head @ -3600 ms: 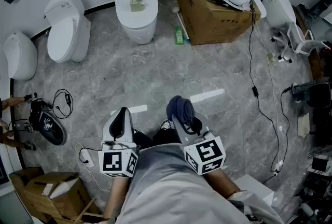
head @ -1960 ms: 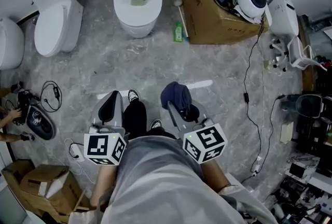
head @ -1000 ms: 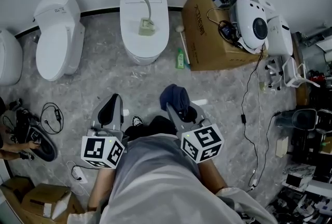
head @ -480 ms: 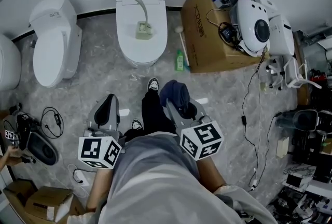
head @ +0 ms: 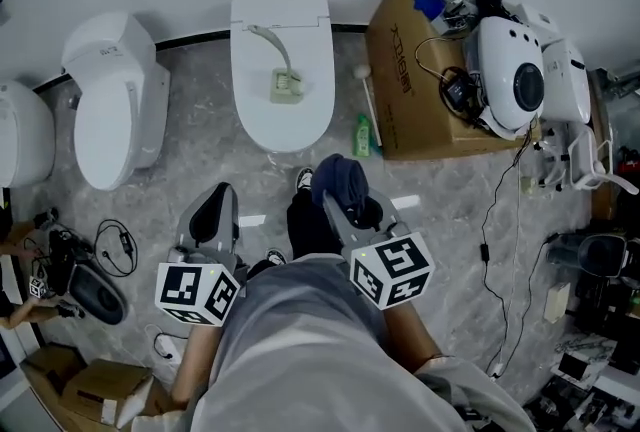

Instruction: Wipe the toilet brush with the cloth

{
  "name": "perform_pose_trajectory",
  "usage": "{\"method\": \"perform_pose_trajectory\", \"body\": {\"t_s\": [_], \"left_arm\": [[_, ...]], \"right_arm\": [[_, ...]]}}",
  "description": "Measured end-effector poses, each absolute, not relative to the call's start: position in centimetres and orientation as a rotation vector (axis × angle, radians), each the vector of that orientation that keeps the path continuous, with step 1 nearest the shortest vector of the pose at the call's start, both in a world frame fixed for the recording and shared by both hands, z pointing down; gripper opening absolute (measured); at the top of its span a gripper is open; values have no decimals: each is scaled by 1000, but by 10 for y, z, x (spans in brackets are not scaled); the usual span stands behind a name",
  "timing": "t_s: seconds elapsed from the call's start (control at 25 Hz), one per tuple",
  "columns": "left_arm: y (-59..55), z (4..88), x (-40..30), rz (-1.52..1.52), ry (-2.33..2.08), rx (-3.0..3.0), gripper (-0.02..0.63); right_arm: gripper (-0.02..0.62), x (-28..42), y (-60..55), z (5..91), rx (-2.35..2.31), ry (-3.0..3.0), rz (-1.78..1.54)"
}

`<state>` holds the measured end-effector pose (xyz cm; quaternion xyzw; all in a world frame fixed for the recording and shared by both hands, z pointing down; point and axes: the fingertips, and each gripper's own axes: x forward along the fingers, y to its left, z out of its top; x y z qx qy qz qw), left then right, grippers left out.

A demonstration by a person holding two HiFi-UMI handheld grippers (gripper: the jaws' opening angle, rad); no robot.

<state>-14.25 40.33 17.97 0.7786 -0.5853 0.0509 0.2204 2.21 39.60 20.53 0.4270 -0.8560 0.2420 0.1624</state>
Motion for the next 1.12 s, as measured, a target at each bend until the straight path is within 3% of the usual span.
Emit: {"method": "perform_pose_trajectory", "body": {"t_s": [1.12], "left_arm": [[178,172,-113,117,-1770,2068,0]], "right_arm": [[95,46,161,217,1038,-2522,702]]}}
